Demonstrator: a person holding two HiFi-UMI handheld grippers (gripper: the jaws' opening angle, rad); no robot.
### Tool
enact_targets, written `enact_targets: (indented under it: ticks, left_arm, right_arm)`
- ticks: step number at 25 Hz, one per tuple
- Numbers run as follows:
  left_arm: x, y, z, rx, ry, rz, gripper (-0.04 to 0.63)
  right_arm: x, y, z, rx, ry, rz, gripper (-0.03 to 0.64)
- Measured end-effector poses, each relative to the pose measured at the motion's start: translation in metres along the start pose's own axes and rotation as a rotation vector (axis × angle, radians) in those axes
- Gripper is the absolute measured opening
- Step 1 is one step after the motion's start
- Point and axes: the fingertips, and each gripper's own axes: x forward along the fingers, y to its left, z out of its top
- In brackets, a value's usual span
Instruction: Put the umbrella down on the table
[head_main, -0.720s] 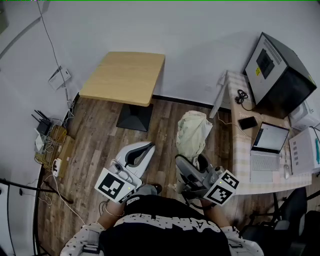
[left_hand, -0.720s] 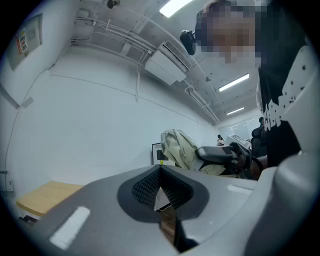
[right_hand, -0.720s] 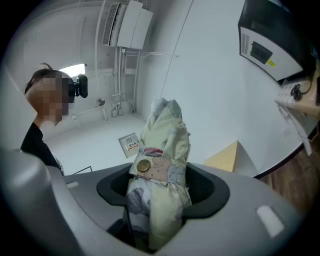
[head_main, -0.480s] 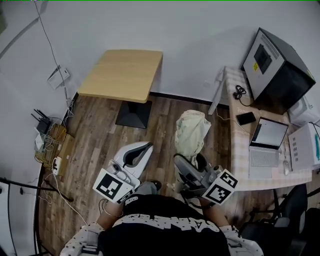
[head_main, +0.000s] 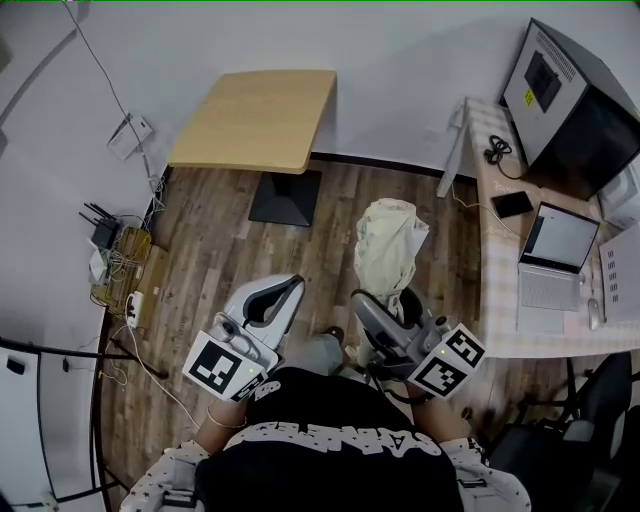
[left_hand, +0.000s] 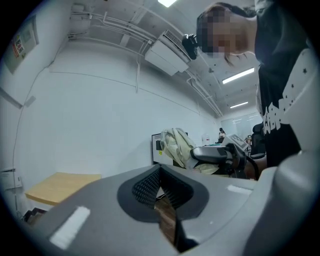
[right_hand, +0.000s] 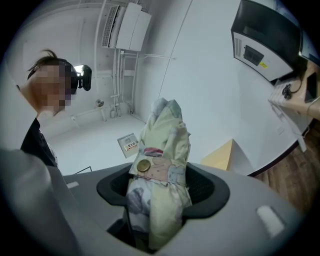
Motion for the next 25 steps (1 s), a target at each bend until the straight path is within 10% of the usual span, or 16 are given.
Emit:
enact_targets:
  ticks: [25]
  left_arm:
    - [0.055, 0.118, -0.013, -0.115, -0.090, -0.157, -0.005]
  right_arm:
    - [0.103, -0.030, 0.008, -0.139, 0.017, -0.148, 0.298]
